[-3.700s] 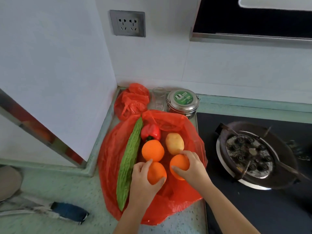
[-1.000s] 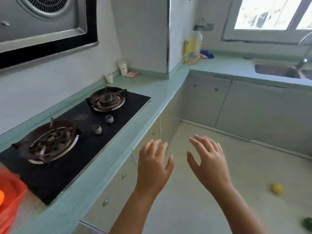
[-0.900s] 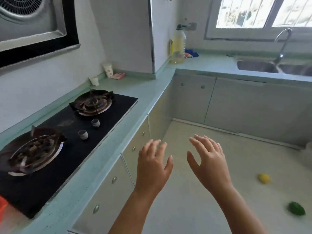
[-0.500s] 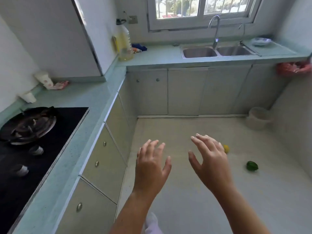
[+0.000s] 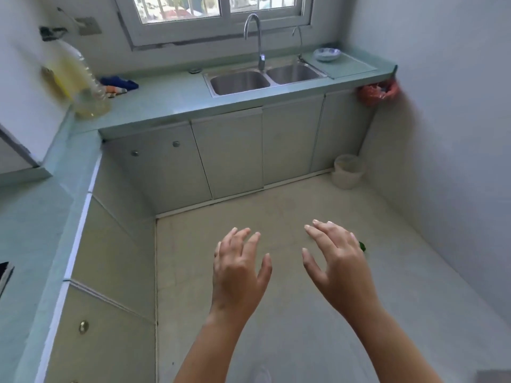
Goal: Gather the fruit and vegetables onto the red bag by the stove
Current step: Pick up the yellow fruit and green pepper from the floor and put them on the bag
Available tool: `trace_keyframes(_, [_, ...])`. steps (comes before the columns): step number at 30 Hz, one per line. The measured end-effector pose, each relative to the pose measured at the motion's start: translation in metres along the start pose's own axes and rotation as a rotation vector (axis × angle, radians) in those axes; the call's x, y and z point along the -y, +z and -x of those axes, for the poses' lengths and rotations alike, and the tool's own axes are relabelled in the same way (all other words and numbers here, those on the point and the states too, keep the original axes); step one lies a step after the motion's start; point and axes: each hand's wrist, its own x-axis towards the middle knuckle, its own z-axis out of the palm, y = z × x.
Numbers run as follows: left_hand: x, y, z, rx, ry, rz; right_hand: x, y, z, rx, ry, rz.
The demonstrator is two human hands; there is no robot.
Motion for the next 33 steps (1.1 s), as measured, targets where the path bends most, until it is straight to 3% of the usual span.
trace_keyframes(8, [0.013,0.057,-0.091,-0.003,0.112,0.153,-0.028,0.015,-0.064,-0.048,0.112,0.112])
trace_keyframes(19, [-0.019,0.118,-0.142,0.093,0.217,0.223,-0.093,0.016,-0.102,-0.083,0.223,0.132])
trace_keyframes(33, [-0.157,0.242,-0.259,0.204,0.364,0.246,-0.269,-0.041,-0.187,-0.234,0.312,0.183])
